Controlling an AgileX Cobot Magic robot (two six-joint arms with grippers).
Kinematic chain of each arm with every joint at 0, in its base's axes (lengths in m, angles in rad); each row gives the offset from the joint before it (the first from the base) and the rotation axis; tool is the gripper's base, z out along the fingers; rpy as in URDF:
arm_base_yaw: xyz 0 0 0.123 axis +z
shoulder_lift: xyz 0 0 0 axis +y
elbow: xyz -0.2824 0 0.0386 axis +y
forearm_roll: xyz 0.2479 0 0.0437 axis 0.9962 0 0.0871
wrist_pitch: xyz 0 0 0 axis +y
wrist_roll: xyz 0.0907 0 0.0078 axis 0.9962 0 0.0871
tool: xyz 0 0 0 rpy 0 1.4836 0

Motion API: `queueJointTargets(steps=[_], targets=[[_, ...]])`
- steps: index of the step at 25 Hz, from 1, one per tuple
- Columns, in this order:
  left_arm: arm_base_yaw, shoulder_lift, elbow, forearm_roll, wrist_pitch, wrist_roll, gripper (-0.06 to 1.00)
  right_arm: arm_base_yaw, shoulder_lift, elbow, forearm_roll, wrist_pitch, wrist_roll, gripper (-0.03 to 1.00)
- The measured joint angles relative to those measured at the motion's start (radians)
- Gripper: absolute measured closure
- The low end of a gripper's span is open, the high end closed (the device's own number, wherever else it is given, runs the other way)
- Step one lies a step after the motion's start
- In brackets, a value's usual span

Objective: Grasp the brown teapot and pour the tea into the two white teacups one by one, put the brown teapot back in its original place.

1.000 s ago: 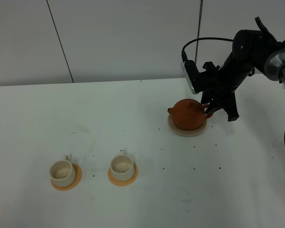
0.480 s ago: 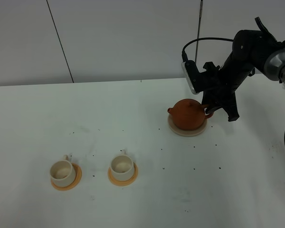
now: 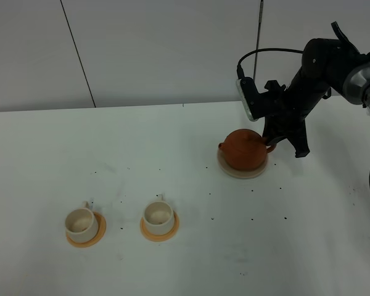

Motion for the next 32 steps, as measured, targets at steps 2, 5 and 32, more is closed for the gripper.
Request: queueJointTargets(steps=[2,5,32], targets=[[0.0,0.0,0.0,0.0,0.0,0.0,0.75,0.0,0.0,0.0,0.0,0.002,0.0,0.87],[0.0,0.0,0.0,0.0,0.0,0.0,0.75,0.0,0.0,0.0,-0.003,0.003,0.0,0.87],[0.0,0.0,0.0,0.0,0.0,0.0,0.75,0.025,-0.011,-0.007,-0.022,0.045,0.02,0.87]])
